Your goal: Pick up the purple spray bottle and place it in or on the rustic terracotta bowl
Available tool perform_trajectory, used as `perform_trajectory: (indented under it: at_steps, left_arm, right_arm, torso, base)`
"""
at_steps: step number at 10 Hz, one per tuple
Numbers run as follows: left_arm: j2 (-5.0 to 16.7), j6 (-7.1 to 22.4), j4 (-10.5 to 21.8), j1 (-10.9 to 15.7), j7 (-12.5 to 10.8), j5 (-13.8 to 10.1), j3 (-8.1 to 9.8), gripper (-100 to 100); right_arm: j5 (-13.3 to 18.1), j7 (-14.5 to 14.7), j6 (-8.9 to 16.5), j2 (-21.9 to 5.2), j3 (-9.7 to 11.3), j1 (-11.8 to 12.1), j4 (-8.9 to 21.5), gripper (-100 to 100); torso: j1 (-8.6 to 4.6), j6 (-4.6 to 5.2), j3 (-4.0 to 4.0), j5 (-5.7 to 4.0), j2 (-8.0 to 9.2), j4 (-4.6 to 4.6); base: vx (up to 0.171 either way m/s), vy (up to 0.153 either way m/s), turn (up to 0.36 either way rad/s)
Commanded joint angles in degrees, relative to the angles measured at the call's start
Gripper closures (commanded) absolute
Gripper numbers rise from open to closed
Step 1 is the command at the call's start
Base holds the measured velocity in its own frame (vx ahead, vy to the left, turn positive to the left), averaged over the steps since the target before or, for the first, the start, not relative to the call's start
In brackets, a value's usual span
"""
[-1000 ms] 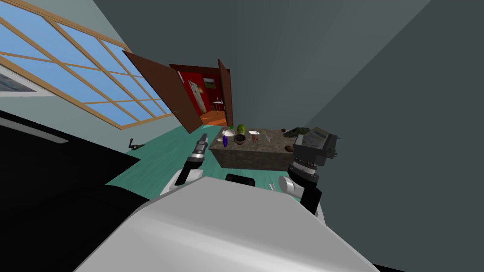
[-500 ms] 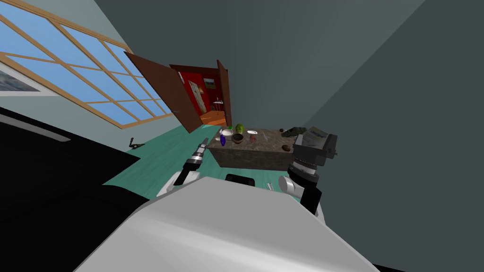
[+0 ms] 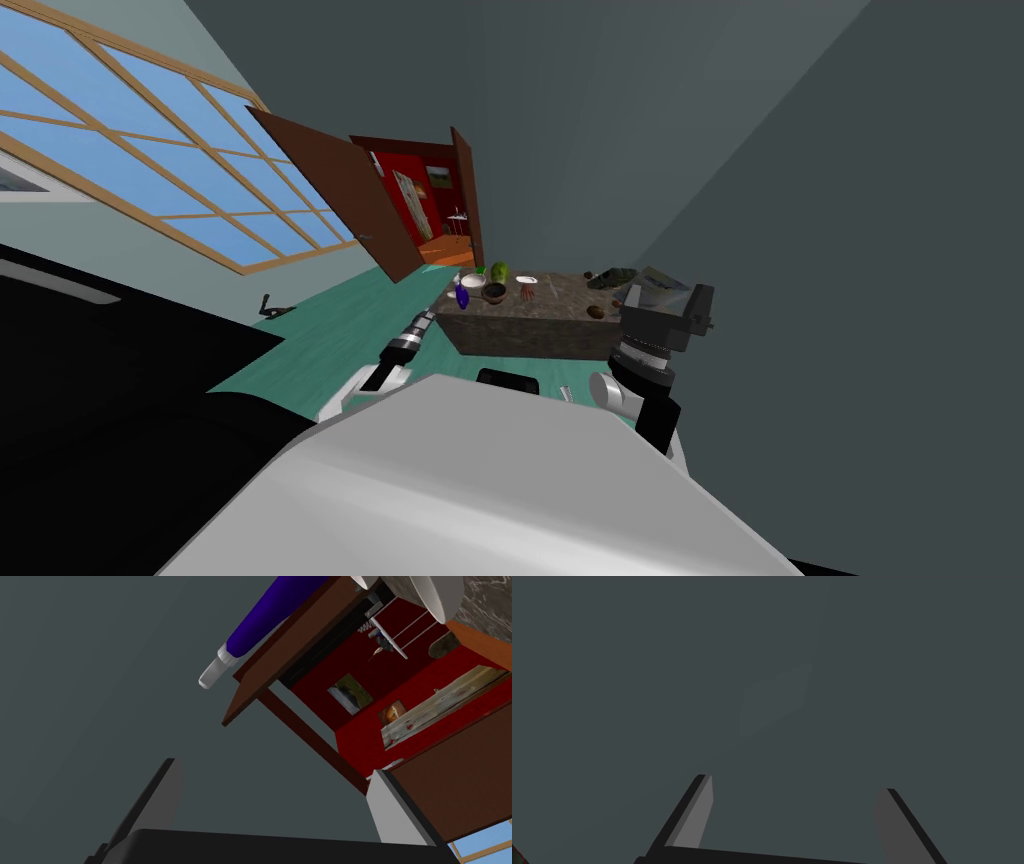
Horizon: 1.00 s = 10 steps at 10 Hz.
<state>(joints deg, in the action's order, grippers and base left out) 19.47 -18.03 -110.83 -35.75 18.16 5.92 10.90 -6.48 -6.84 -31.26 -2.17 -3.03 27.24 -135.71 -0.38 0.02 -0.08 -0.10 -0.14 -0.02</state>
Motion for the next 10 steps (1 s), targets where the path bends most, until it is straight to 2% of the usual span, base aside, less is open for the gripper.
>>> perform_trajectory:
  at_steps: [1,10]
  left_arm:
    - [1.82,1.63,1.28,0.12,1.03,1.49,0.55,-100]
    - [11.52,9.80,6.76,2.46,5.87,9.93,2.92,-100]
  right_arm:
    - [0.00,0.00,0.00,0.00,0.00,0.00,0.00,0]
    - [0.00,0.00,0.00,0.00,0.00,0.00,0.00,0]
  torso:
    - [0.00,0.00,0.00,0.00,0.00,0.00]
    - [0.14,-0.01,-0.04,0.03,-0.07,-0.02]
  base:
    - [0.043,-0.088,-0.051]
    - [0.047,-0.071,-0.071]
